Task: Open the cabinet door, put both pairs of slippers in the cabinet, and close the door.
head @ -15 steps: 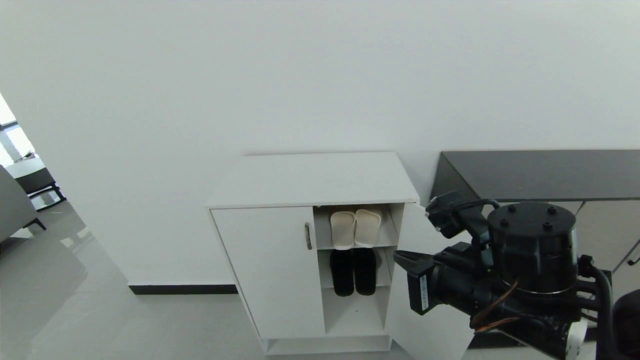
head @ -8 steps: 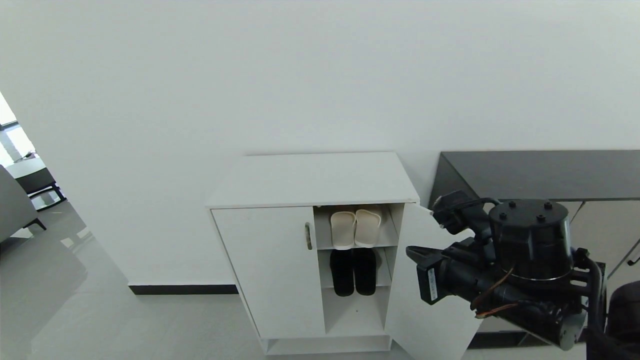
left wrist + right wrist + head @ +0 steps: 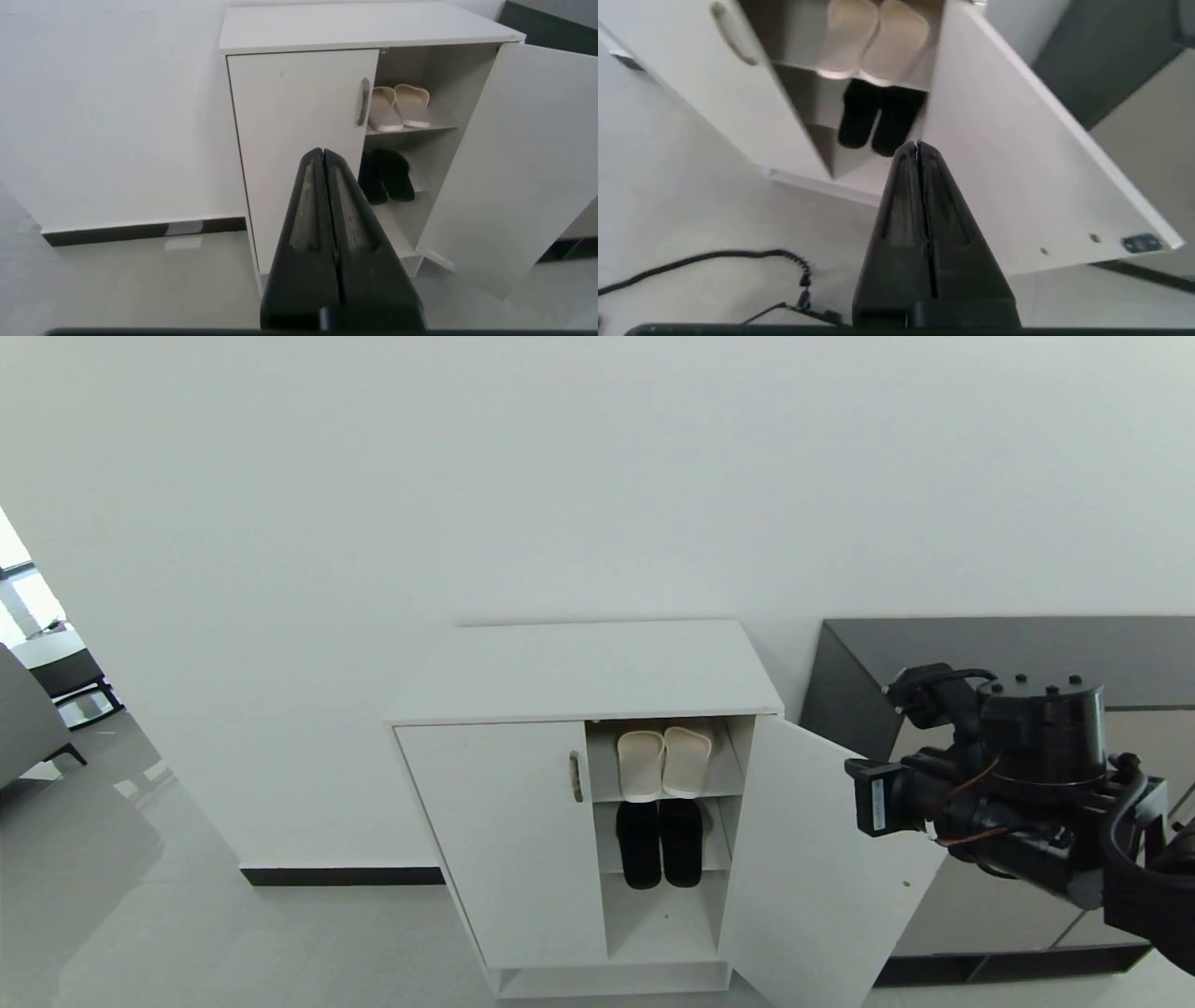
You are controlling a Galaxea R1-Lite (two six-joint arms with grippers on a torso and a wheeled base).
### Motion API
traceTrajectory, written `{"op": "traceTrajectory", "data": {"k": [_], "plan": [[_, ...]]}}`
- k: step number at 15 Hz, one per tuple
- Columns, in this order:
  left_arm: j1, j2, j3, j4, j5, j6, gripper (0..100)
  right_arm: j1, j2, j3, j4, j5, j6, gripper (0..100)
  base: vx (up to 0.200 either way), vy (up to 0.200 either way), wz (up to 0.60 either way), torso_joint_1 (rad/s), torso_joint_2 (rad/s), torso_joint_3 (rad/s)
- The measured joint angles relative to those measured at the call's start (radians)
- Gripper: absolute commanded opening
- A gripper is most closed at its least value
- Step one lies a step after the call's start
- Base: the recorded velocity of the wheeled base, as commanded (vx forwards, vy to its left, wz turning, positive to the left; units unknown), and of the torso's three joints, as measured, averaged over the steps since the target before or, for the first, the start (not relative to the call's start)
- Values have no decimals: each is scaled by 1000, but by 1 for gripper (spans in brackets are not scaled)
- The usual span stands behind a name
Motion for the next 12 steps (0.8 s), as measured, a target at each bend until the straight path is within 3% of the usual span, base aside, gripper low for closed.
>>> {"op": "traceTrajectory", "data": {"k": [12], "plan": [[1,0,0,0,1,-6,0,-374,124,-48,-1,12,-101,0,0,0,0,0,0,0]]}}
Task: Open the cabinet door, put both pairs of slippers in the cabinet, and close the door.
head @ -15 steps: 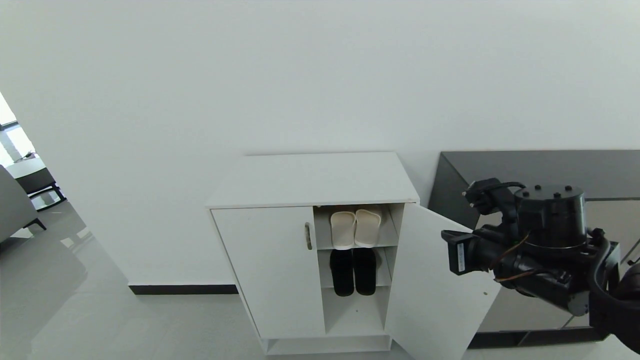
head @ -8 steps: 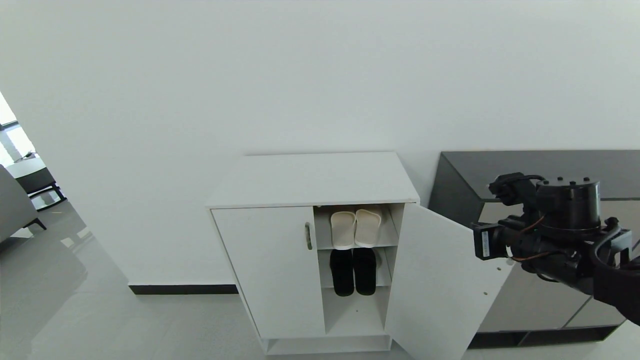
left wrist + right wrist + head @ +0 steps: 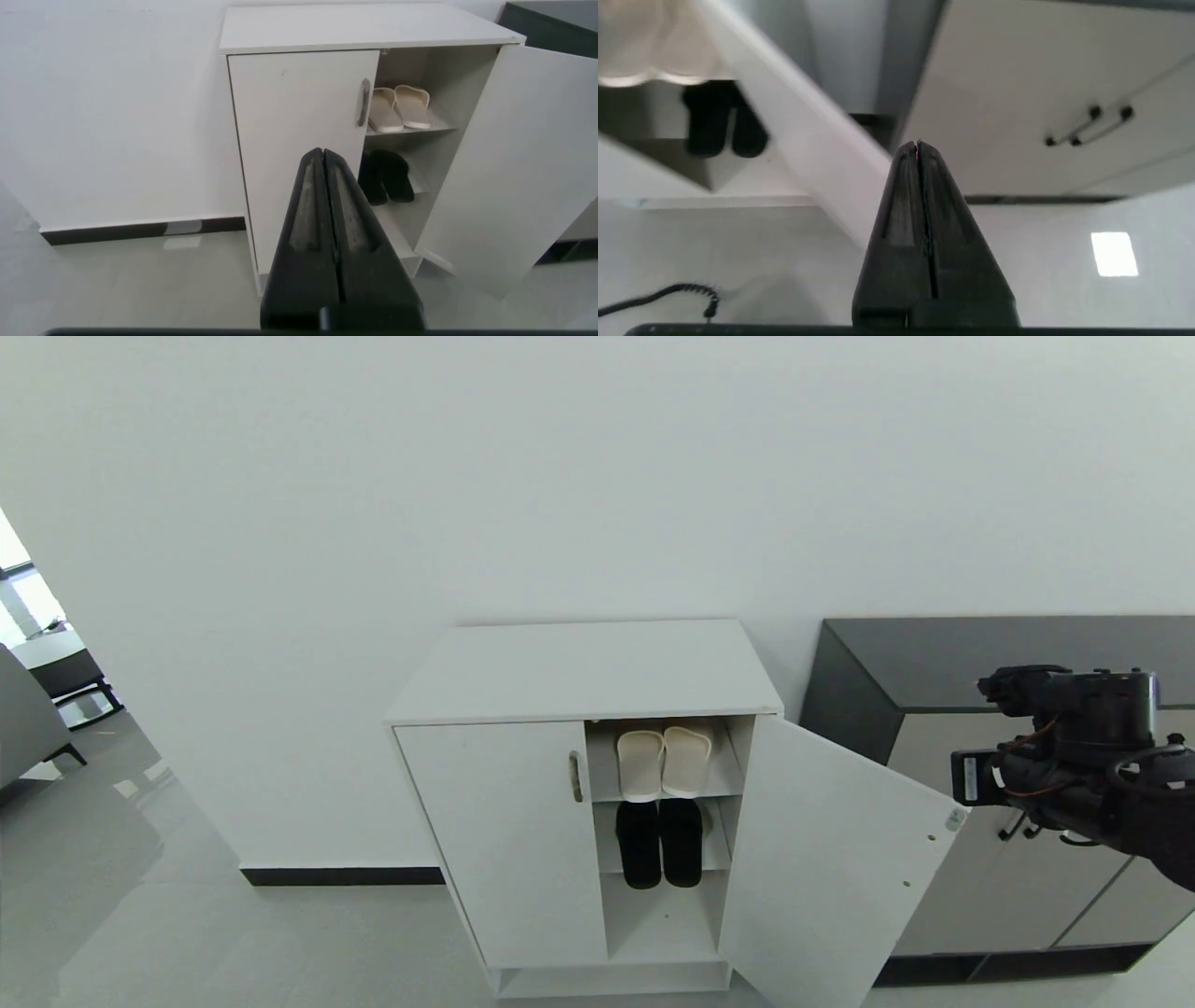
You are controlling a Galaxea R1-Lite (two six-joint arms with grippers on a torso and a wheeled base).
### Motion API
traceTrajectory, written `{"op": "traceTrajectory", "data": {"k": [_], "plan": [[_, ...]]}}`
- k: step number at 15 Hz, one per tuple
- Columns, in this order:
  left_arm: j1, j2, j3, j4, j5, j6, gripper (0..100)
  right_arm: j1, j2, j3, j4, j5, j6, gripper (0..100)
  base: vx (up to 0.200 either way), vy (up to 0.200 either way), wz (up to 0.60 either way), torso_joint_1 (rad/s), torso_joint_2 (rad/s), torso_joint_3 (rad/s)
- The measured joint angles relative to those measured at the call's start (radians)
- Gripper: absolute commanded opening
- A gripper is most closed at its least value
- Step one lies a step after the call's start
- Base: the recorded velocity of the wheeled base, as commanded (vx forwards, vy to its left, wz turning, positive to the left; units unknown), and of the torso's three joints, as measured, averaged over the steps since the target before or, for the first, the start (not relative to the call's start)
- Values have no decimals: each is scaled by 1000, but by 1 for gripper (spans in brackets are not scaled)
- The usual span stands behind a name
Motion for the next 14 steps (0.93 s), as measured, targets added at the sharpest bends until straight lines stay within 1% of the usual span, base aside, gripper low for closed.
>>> {"op": "traceTrajectory", "data": {"k": [3,5,8,14], "plan": [[0,0,0,0,0,0,0,-52,56,-27,-4,29,0,0,0,0,0,0,0,0],[0,0,0,0,0,0,0,-71,84,-35,-5,38,-1,0,0,0,0,0,0,0],[-1,0,0,0,0,0,0,-76,124,-37,-5,43,-2,0,0,0,0,0,0,0],[-1,0,0,0,0,0,0,-37,164,-26,-5,41,-3,0,0,0,0,0,0,0]]}}
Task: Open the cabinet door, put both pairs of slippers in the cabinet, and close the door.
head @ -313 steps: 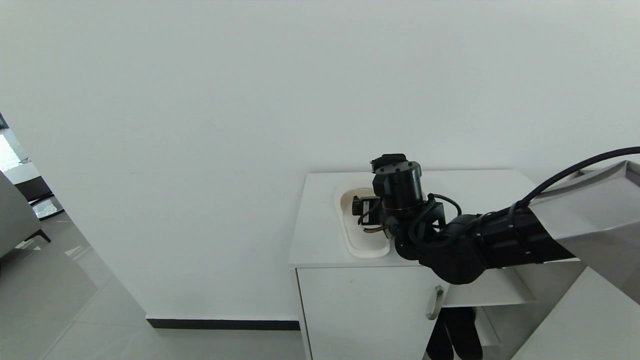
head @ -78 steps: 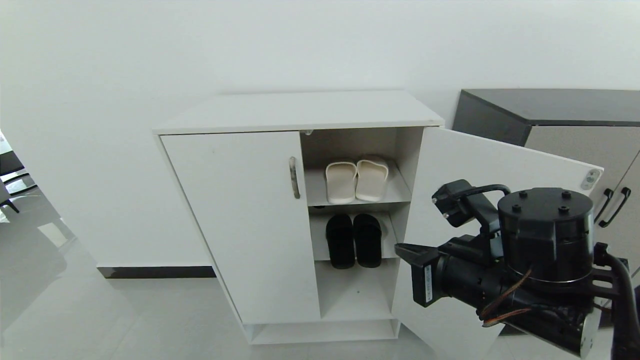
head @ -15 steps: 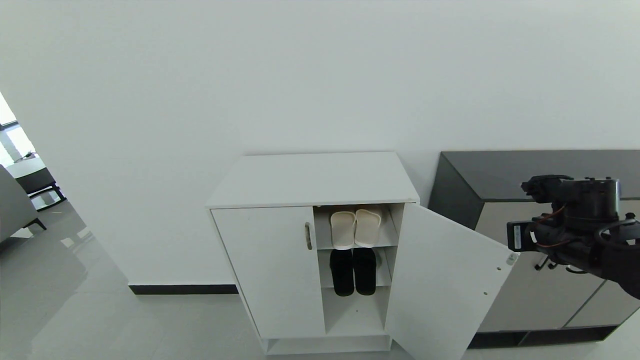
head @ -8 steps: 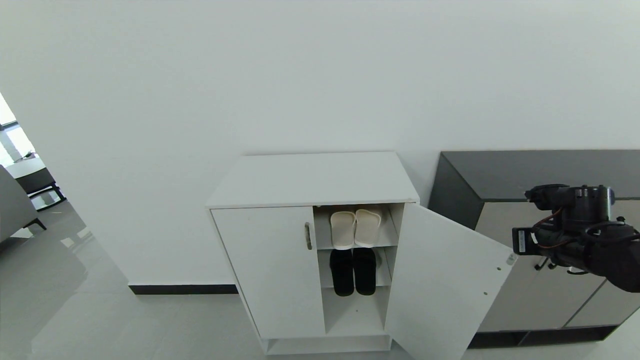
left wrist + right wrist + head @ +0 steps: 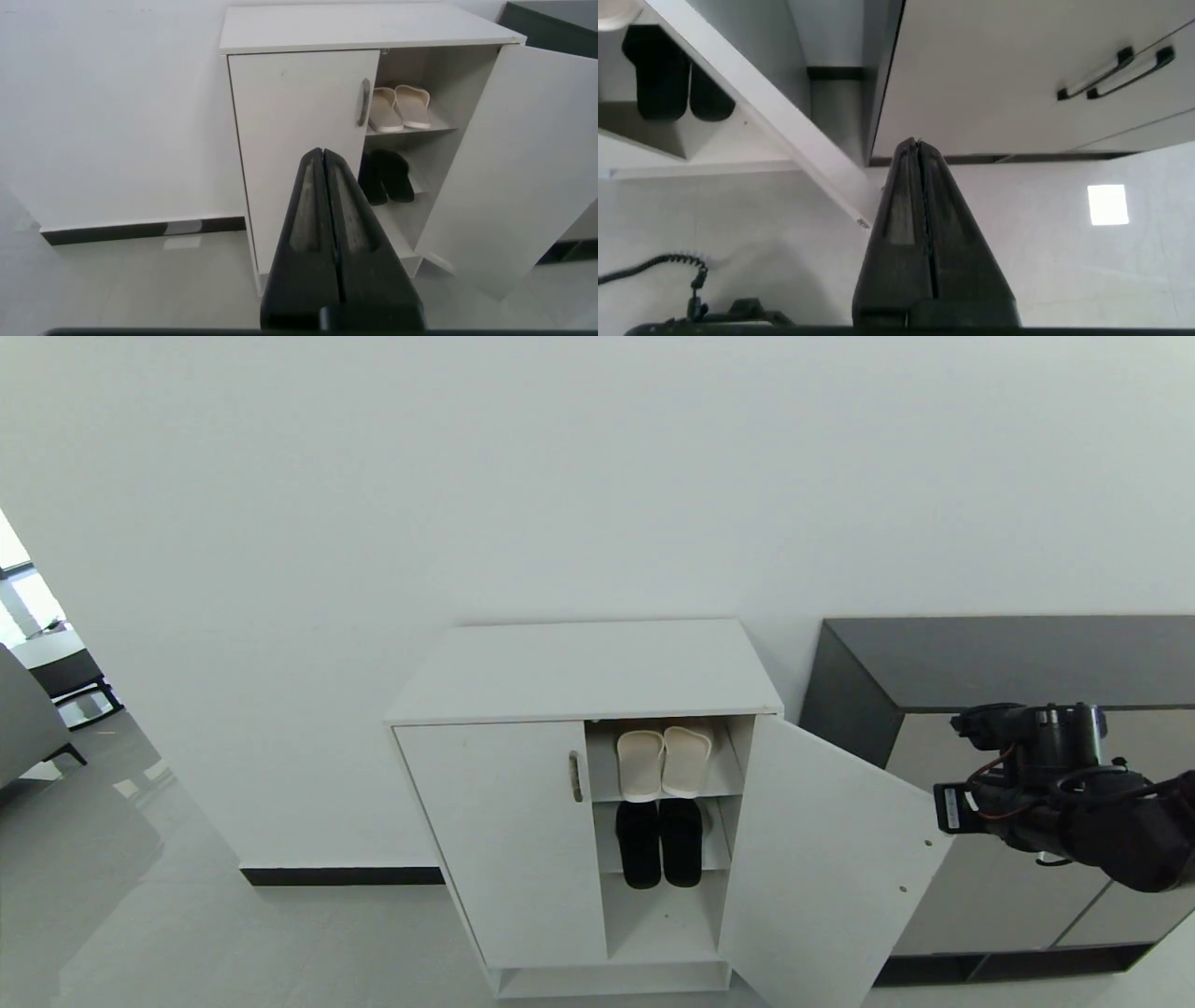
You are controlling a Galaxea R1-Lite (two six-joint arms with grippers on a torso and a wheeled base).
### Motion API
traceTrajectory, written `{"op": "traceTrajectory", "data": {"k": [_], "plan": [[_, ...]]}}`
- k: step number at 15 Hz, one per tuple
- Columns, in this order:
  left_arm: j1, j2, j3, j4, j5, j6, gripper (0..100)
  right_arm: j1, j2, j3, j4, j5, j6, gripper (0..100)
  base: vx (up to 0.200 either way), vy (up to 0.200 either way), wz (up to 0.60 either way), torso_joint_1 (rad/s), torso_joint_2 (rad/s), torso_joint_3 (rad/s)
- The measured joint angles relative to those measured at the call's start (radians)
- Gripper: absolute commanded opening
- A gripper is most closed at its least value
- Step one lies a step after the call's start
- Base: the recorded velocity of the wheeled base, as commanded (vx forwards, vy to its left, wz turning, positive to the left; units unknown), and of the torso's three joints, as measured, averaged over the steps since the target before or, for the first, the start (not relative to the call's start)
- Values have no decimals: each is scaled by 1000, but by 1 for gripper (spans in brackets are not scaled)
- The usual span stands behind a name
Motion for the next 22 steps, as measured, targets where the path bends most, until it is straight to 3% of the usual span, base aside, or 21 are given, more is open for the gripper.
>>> {"op": "traceTrajectory", "data": {"k": [8,17,22], "plan": [[0,0,0,0,-1,2,0,166,-50,67,-4,3,11,0,0,0,0,0,0,0],[0,0,0,0,-2,2,0,203,-25,63,-4,-2,27,0,0,0,0,0,0,0],[0,0,0,0,-2,3,0,333,-7,77,-5,-7,68,0,0,0,0,0,0,0]]}}
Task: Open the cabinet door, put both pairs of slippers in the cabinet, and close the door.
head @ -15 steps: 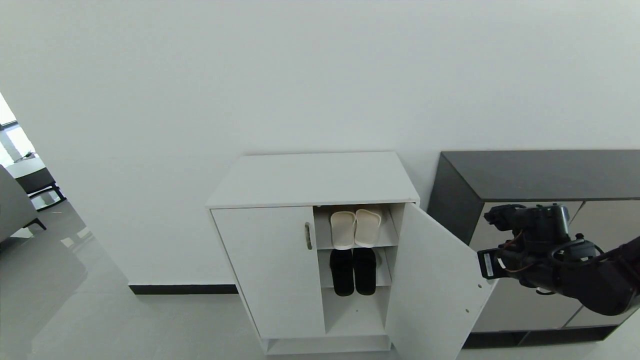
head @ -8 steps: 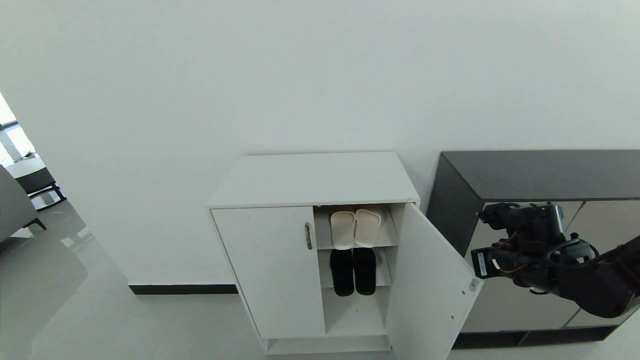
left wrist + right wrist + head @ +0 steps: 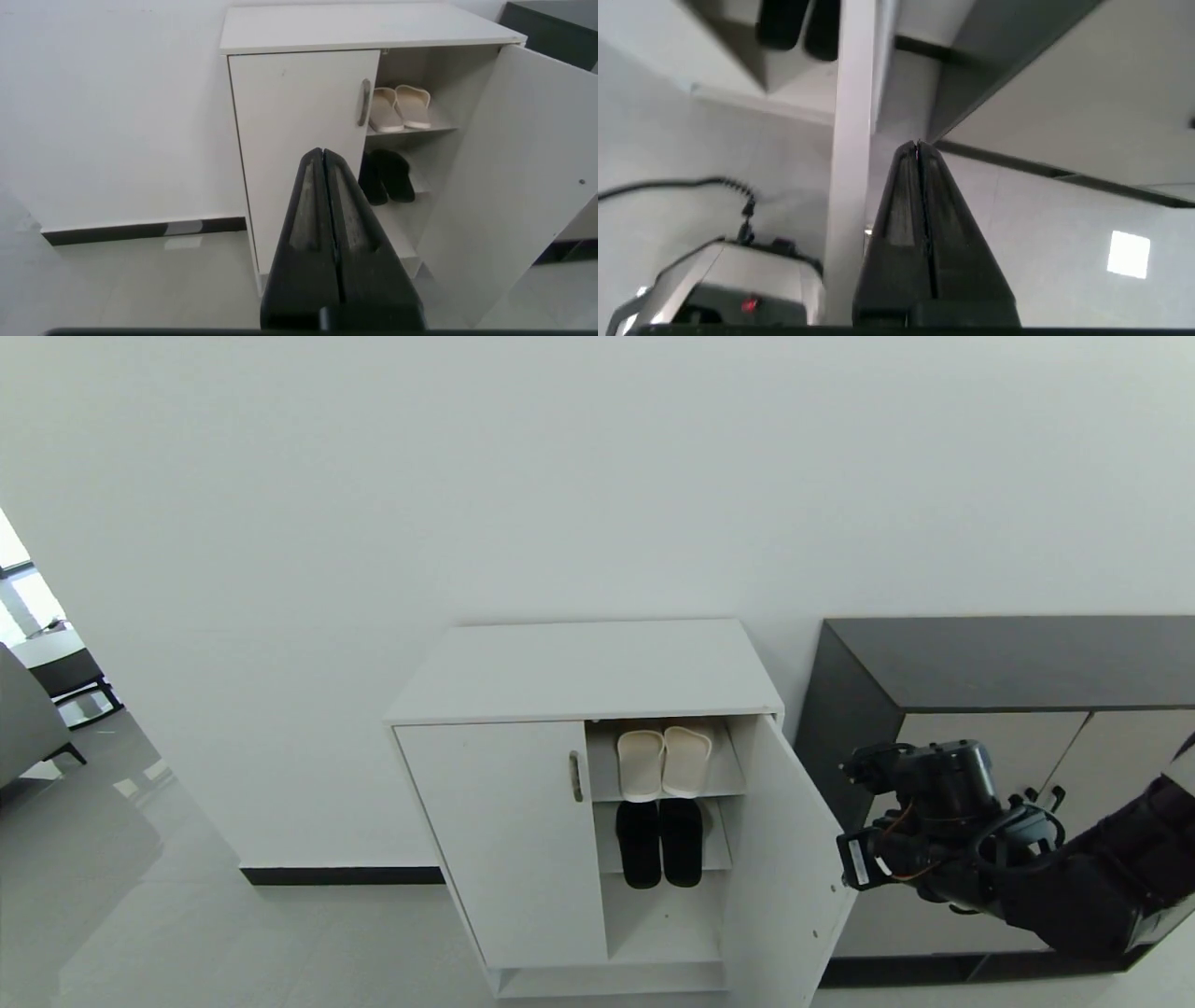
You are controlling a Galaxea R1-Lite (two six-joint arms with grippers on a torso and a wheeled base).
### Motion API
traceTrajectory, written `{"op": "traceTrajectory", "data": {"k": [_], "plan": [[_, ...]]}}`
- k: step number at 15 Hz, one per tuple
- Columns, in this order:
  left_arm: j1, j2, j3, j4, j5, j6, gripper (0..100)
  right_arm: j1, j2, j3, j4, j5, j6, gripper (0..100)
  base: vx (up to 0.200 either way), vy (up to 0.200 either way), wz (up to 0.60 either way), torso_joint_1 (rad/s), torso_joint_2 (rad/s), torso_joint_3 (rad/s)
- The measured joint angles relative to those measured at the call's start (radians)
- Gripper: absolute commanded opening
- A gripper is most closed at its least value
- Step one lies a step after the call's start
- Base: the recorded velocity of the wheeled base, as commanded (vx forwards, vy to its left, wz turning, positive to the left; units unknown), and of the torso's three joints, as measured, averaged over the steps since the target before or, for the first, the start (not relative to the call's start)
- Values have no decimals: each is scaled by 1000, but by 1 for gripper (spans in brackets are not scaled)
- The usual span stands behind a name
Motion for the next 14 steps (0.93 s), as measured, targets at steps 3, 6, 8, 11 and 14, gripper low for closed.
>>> {"op": "traceTrajectory", "data": {"k": [3,6,8,11,14], "plan": [[1,0,0,0,0,0,0,72,-11,1,-1,-26,38,0,0,0,0,0,0,0],[0,0,0,0,0,0,0,116,-11,-3,-75,-23,136,0,0,0,0,0,0,0],[0,0,0,0,0,0,0,155,16,-6,-152,-26,173,0,0,0,0,0,0,0],[1,0,0,0,0,0,0,173,37,-7,-179,-27,182,0,0,0,0,0,0,0],[0,0,0,0,0,1,0,179,40,1,-231,-27,182,0,0,0,0,0,0,0]]}}
